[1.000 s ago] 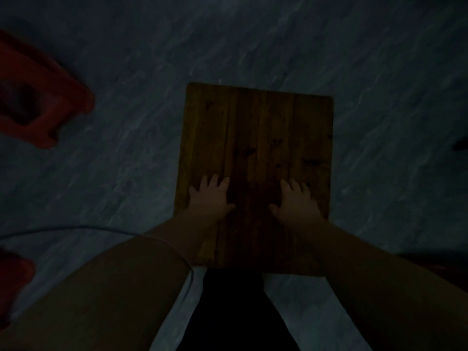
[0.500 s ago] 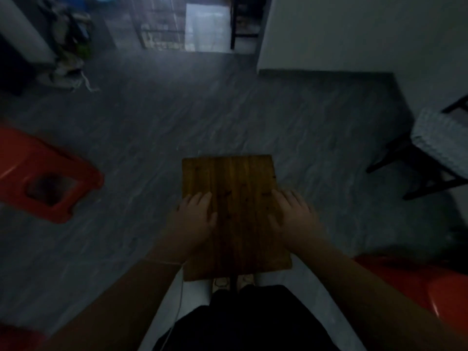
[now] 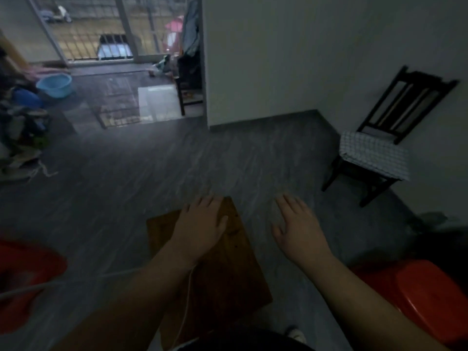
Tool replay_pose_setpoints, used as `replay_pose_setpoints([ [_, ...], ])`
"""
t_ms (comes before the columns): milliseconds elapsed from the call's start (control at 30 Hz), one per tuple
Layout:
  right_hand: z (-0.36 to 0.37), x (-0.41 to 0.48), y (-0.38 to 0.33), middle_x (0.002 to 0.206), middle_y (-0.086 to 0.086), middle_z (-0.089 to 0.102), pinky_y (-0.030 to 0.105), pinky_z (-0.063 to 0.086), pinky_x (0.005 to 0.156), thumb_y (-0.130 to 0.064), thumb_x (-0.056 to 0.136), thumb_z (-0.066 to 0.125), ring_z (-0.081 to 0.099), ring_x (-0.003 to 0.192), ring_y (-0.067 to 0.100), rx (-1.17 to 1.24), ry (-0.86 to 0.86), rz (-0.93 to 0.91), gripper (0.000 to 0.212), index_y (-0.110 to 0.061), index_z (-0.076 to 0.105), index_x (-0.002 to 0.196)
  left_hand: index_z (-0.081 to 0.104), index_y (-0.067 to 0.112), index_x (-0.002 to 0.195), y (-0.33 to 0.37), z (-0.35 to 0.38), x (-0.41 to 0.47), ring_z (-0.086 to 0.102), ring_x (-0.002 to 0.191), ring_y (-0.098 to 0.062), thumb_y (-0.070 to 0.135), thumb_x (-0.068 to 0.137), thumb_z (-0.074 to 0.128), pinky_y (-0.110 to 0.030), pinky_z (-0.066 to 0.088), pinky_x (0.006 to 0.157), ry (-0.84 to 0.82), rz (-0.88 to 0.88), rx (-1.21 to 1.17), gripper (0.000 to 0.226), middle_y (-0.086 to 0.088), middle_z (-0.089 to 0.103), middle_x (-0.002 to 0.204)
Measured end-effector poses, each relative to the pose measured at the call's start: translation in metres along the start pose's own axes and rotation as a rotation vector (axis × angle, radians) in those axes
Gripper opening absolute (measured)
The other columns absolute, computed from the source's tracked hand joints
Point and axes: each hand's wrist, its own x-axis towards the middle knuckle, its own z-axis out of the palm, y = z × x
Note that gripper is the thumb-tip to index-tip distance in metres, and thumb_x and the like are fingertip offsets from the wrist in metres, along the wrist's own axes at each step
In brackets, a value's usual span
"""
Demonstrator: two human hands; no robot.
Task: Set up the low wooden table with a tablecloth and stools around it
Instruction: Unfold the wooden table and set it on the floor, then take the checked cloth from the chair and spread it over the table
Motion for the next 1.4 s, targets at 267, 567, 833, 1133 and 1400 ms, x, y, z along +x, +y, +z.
replay_pose_setpoints([
  [267, -0.047, -0.016, 0.132, 0.160, 0.007, 0.031, 0.049, 0.026, 0.117, -0.044, 0.094, 0.054, 0.024, 0.148, 0.028, 0.006, 0.138, 0.213, 0.069, -0.022, 0.030, 0.155, 0.028, 0.022, 0.153, 0.138, 0.004, 0.086, 0.026, 0.146, -0.028, 0.046, 0.100, 0.040, -0.047, 0.028, 0.117, -0.062, 0.187, 0.017, 0.059, -0.005, 0.030, 0.158],
  [567, -0.109, -0.036, 0.335, 0.163, 0.004, 0.023, 0.046, 0.021, 0.119, -0.048, 0.095, 0.049, 0.017, 0.150, 0.027, -0.015, 0.184, 0.364, 0.070, -0.027, 0.023, 0.157, 0.022, 0.026, 0.155, 0.347, 0.038, 0.173, 0.027, 0.146, -0.026, 0.051, 0.099, 0.039, -0.041, 0.025, 0.118, -0.022, 0.307, 0.069, 0.064, -0.002, 0.027, 0.161],
  [833, -0.147, -0.018, 0.474, 0.165, 0.003, 0.017, 0.047, 0.017, 0.121, -0.053, 0.097, 0.040, 0.008, 0.152, 0.025, -0.016, 0.200, 0.448, 0.071, -0.027, 0.016, 0.158, 0.024, 0.024, 0.155, 0.478, 0.048, 0.257, 0.024, 0.147, -0.026, 0.050, 0.101, 0.037, -0.044, 0.025, 0.118, 0.012, 0.379, 0.080, 0.062, -0.004, 0.027, 0.161],
  [1133, -0.152, 0.074, 0.557, 0.164, 0.005, 0.020, 0.046, 0.016, 0.121, -0.051, 0.096, 0.041, 0.010, 0.152, 0.023, 0.012, 0.182, 0.456, 0.072, -0.022, 0.017, 0.158, 0.022, 0.026, 0.156, 0.514, 0.075, 0.367, 0.021, 0.149, -0.025, 0.052, 0.099, 0.039, -0.044, 0.021, 0.119, -0.009, 0.330, 0.045, 0.065, -0.005, 0.023, 0.163],
  [1400, -0.146, 0.209, 0.631, 0.163, 0.003, 0.023, 0.049, 0.021, 0.120, -0.049, 0.096, 0.049, 0.013, 0.151, 0.025, 0.048, 0.172, 0.521, 0.072, -0.026, 0.020, 0.157, 0.022, 0.024, 0.155, 0.530, 0.108, 0.542, 0.018, 0.150, -0.028, 0.048, 0.098, 0.045, -0.050, 0.024, 0.119, -0.080, 0.380, -0.022, 0.067, -0.007, 0.024, 0.162],
])
